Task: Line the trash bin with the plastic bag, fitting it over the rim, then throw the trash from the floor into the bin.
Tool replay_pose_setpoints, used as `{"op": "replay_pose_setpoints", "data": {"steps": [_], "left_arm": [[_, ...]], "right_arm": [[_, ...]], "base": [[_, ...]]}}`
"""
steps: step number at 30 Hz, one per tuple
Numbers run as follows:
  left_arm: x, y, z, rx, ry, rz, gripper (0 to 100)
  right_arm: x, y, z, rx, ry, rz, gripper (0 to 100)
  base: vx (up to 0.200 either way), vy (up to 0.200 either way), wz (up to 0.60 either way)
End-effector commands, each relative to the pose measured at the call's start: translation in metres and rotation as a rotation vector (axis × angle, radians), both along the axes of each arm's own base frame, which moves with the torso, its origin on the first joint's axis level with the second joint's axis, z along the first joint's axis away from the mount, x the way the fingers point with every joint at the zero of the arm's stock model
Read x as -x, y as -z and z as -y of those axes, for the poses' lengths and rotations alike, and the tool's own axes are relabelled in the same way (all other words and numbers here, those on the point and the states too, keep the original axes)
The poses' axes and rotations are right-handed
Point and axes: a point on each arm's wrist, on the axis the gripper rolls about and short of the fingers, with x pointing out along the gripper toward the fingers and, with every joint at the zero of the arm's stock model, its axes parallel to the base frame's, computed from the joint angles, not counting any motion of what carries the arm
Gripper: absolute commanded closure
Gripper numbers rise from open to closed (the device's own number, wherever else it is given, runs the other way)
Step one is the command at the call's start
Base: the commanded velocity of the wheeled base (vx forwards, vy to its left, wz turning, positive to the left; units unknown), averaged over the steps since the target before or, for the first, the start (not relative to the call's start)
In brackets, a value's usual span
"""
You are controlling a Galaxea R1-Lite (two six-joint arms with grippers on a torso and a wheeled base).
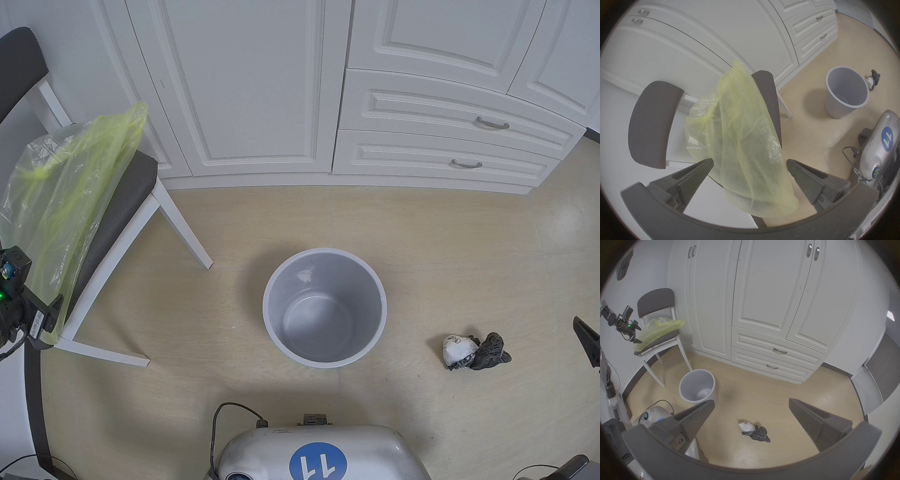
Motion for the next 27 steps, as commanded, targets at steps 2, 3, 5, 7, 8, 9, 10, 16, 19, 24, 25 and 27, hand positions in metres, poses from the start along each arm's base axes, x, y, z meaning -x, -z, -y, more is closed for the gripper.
{"op": "replay_pose_setpoints", "data": {"steps": [2, 3, 5, 7, 8, 9, 10, 16, 19, 24, 25, 27], "left_arm": [[-0.009, 0.004, 0.008, -0.034, 0.014, -0.018, 0], [-0.01, 0.005, 0.01, -0.038, 0.02, -0.023, 0], [-0.01, 0.006, 0.011, -0.038, 0.026, -0.028, 0], [-0.015, 0.009, 0.013, -0.041, 0.031, -0.046, 0], [-0.018, 0.009, 0.013, -0.045, 0.022, -0.049, 0], [-0.021, 0.008, 0.013, -0.052, 0.0, -0.045, 0], [-0.022, 0.007, 0.013, -0.055, -0.011, -0.041, 0], [-0.04, 0.01, 0.013, -0.11, -0.116, -0.049, 0], [-0.046, 0.01, 0.014, -0.111, -0.131, -0.033, 0], [-0.05, 0.009, 0.013, -0.129, -0.16, -0.027, 0], [-0.052, 0.004, 0.008, -0.142, -0.184, -0.018, 0], [-0.052, 0.002, 0.005, -0.146, -0.196, -0.013, 0]], "right_arm": [[0.009, 0.0, 0.0, 0.059, 0.001, 0.045, 0], [0.01, 0.0, 0.0, 0.073, 0.004, 0.048, 0], [0.01, 0.001, 0.0, 0.08, 0.004, 0.05, 0], [0.01, 0.002, 0.0, 0.083, 0.005, 0.046, 0], [0.01, 0.002, 0.0, 0.083, 0.005, 0.041, 0], [0.01, 0.003, 0.0, 0.084, 0.005, 0.041, 0], [0.01, 0.003, 0.0, 0.084, 0.005, 0.04, 0], [0.012, 0.005, 0.0, 0.122, 0.002, 0.051, 0], [0.012, 0.005, 0.0, 0.122, 0.002, 0.051, 0], [0.013, 0.005, 0.0, 0.124, 0.004, 0.051, 0], [0.013, 0.005, 0.0, 0.124, 0.004, 0.051, 0], [0.013, 0.005, 0.0, 0.124, 0.004, 0.051, 0]], "base": [[0.0, 0.0, 0.0], [0.0, 0.0, 0.0], [0.0, 0.0, 0.0], [0.0, 0.0, 0.0], [0.0, 0.0, 0.0], [0.0, 0.0, 0.0], [0.0, 0.0, 0.0], [0.0, 0.0, 0.0], [0.0, 0.0, 0.0], [0.0, 0.0, 0.0], [0.0, 0.0, 0.0], [0.0, 0.0, 0.0]]}}
